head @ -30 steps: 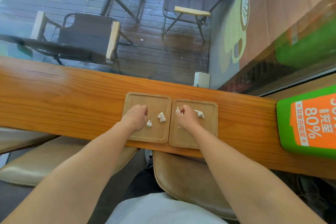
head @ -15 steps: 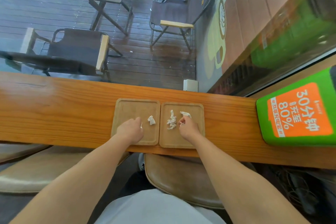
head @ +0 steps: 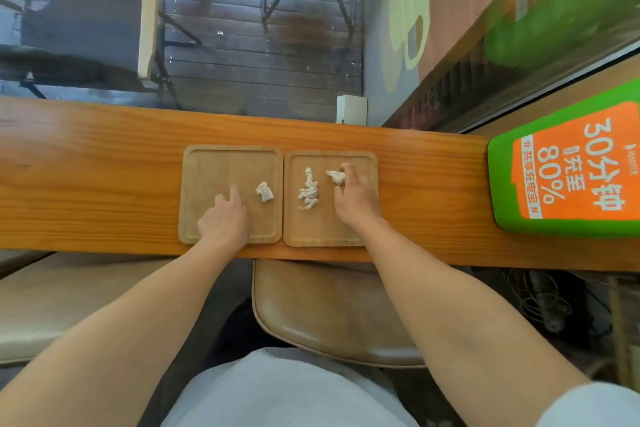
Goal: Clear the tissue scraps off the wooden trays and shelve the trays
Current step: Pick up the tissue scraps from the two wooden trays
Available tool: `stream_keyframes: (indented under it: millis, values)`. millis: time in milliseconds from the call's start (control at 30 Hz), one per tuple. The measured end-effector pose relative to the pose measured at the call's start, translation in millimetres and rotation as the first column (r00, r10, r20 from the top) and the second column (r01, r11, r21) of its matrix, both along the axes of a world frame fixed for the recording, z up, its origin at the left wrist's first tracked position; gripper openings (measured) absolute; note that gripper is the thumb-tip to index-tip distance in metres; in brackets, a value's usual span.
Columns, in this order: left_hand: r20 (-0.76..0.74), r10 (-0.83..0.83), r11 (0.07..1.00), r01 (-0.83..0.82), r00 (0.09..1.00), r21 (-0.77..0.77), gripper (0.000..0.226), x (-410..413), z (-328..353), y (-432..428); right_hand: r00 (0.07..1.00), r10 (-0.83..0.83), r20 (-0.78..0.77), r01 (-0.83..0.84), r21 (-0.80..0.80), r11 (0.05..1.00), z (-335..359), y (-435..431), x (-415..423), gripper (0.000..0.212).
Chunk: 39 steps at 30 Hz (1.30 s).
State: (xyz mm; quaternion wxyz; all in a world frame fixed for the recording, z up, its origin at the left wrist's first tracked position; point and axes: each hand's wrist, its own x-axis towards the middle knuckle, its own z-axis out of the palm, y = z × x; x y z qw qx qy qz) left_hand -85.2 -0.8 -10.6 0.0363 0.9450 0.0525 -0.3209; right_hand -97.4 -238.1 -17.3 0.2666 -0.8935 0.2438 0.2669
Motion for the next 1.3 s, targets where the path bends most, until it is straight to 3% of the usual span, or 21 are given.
stream_keyframes:
  millis: [167,300,567,733,833,1000,1167,1300]
  values:
    - [0.044,0.023,1.0,-0.022,0.999,-0.012,0.035,-4.4,-9.6,-4.1,0.999,0.033,0.015,-0.032,-0.025,0.999,-15.5,0.9,-0.2,0.033]
    - [0.052,0.03,0.999,-0.028,0.998,-0.046,0.025,-4.0,-10.0,-3.6,0.998,0.045,0.031,-0.045,-0.014,0.999,-20.1,4.1,-6.0,0.005]
    - [-0.013,0.037,0.995,-0.038,0.999,-0.094,0.014,-8.5,-4.2,5.0,0.996,0.037,-0.075,-0.036,0.017,0.999,-13.4,7.7,-13.2,0.03]
    - [-0.004,-0.002,0.995,0.001,1.0,-0.099,0.012,-17.5,7.4,10.1,0.983,0.098,-0.153,-0.096,0.024,0.995,-1.7,8.8,-21.5,0.035]
    - [-0.029,-0.008,0.994,0.005,1.0,-0.105,0.014,-15.9,15.3,12.4,0.98,0.114,-0.163,-0.113,0.014,0.993,6.2,10.5,-20.9,0.031]
    - [-0.049,-0.035,0.995,0.031,0.998,-0.093,0.012,-8.7,25.7,14.4,0.983,0.099,-0.156,-0.099,0.007,0.995,22.9,12.1,-19.3,0.007]
    - [-0.088,-0.106,0.994,0.103,0.99,-0.037,0.015,-2.4,32.5,12.8,0.962,0.178,-0.209,-0.171,0.051,0.984,26.9,10.5,-17.8,0.02]
    - [-0.053,-0.172,0.985,0.17,0.984,-0.039,0.017,2.7,34.9,11.0,0.974,0.166,-0.153,-0.151,0.106,0.983,24.9,11.8,-18.0,0.022]
